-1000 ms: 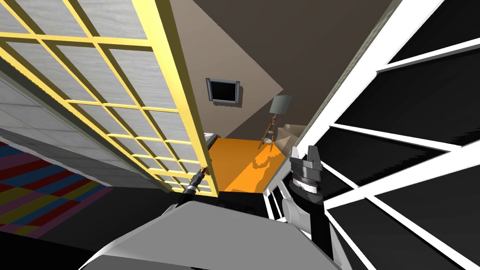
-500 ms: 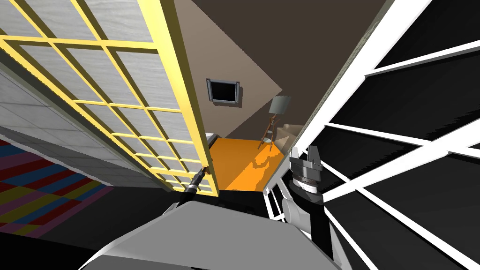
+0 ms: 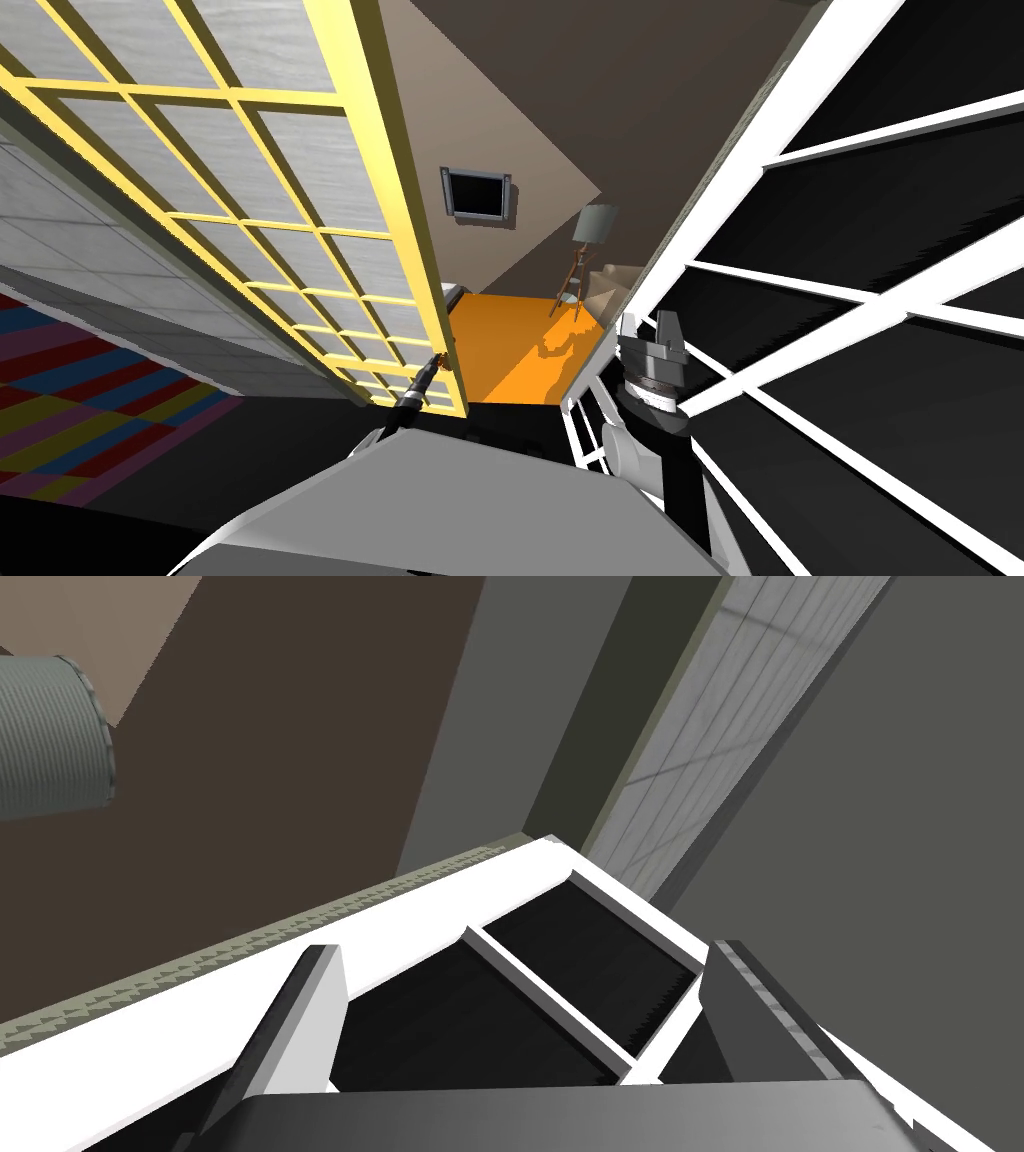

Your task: Pull the door open

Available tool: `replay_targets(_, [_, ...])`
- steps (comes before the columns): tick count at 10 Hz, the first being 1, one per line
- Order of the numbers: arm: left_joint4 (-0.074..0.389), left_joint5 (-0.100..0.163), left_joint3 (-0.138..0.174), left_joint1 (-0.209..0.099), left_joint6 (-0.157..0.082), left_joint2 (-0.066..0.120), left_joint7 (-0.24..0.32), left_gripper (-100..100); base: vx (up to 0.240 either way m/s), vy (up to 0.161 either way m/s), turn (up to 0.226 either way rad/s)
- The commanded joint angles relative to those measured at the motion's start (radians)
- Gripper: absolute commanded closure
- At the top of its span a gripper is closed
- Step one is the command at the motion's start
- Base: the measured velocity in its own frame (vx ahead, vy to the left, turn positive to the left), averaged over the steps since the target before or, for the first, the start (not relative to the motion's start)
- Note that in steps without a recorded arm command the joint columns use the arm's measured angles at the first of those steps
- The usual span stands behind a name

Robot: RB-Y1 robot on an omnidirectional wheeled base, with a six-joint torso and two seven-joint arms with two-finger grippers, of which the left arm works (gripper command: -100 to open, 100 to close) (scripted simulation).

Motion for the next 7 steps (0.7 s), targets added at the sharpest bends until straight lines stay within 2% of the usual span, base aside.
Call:
replay_targets(1, [-0.001, 0.0, -0.024, 0.004, -0.002, -0.018, 0.031, 100, -0.038, 0.007, 0.001])
replay_targets(2, [0.002, 0.017, -0.037, -0.001, 0.0, -0.017, 0.066, 100, -0.044, 0.012, -0.026])
replay_targets(3, [0.002, 0.017, -0.037, -0.001, 0.0, -0.017, 0.072, 100, -0.046, 0.01, -0.016])
replay_targets(4, [0.005, 0.034, -0.049, -0.007, 0.002, -0.016, 0.109, 100, -0.051, 0.019, -0.002])
replay_targets(5, [0.005, 0.034, -0.049, -0.007, 0.002, -0.016, 0.113, 100, -0.045, 0.01, -0.024])
replay_targets(6, [0.008, 0.051, -0.062, -0.013, 0.004, -0.014, 0.152, 100, -0.044, 0.017, -0.003])
replay_targets(7, [0.008, 0.051, -0.062, -0.013, 0.004, -0.014, 0.155, 100, -0.035, 0.007, -0.018])
